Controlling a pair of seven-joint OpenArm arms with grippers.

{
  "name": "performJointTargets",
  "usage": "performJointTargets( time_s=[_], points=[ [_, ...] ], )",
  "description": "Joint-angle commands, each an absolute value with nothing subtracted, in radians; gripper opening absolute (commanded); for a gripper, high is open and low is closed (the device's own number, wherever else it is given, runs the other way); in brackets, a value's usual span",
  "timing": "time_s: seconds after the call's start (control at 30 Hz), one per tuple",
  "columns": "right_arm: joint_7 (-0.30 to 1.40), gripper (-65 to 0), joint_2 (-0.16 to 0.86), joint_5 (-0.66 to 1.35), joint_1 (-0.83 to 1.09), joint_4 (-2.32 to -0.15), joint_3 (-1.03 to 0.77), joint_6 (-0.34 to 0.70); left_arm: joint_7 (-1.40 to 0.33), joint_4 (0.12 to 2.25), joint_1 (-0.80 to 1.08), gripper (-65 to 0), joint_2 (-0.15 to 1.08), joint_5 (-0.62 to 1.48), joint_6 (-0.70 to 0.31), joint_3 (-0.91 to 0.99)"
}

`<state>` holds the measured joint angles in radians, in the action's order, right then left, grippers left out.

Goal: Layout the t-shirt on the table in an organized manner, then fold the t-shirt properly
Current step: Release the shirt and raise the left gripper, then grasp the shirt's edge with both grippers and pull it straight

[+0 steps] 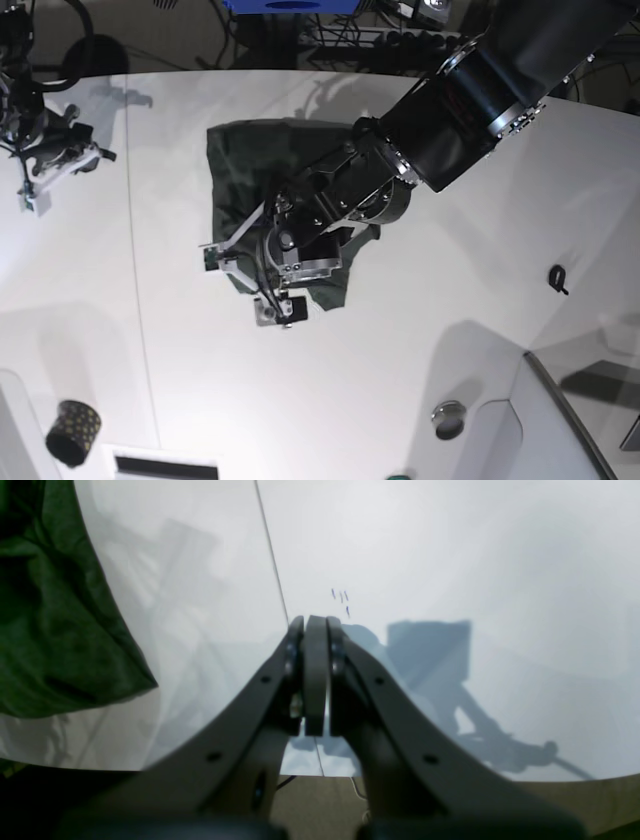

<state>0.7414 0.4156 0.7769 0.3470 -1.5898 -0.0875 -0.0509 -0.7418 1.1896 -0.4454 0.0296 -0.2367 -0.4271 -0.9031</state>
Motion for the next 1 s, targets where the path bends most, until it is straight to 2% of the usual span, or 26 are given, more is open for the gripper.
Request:
performJointTargets(
  time_s=[0.0, 0.27, 0.37, 0.4, 0.43, 0.47, 0.57, 0.6, 0.8, 0.97],
  points=[
    [0.728, -64.4, 0.433, 0.78, 0.341, -1.606, -0.096, -0.038, -0.746, 1.241, -0.475, -0.7, 0.022, -0.243, -0.42, -0.894],
    [0.731, -64.4, 0.433, 0.78, 0.326, -1.606, -0.09, -0.036, -0.955, 1.54, -0.441, -0.8, 0.113, -0.242, -0.42, -0.878],
    [0.728, -64.4, 0.426, 0.78, 0.326, -1.623, -0.084, -0.033, -1.001, 1.669, -0.355, -1.6, 0.145, -0.236, -0.42, -0.753],
    [0.728, -64.4, 0.417, 0.78, 0.326, -1.635, -0.067, -0.033, -1.001, 1.707, -0.305, -4.6, 0.157, -0.234, -0.42, -0.69],
    [0.727, -64.4, 0.414, 0.78, 0.326, -1.649, -0.053, -0.033, -1.001, 1.738, -0.254, -11.4, 0.163, -0.234, -0.42, -0.624],
    [0.727, -64.4, 0.414, 0.78, 0.325, -1.666, -0.036, -0.033, -1.0, 1.77, -0.205, -22.2, 0.163, -0.234, -0.42, -0.559],
    [0.727, -64.4, 0.407, 0.78, 0.315, -1.702, 0.013, -0.033, -0.995, 1.833, -0.076, -59.6, 0.159, -0.234, -0.42, -0.424],
    [0.727, -64.4, 0.406, 0.78, 0.306, -1.713, 0.039, -0.033, -0.984, 1.85, -0.039, -65.0, 0.157, -0.234, -0.42, -0.397],
    [0.725, -64.4, 0.406, 0.78, 0.223, -1.719, 0.246, -0.033, -0.797, 1.87, 0.214, -65.0, 0.116, -0.232, -0.417, -0.196],
    [0.688, -64.4, 0.404, 0.78, 0.197, -1.719, 0.331, -0.033, -0.61, 1.844, 0.335, -65.0, 0.099, -0.231, -0.417, -0.005]
  ],
)
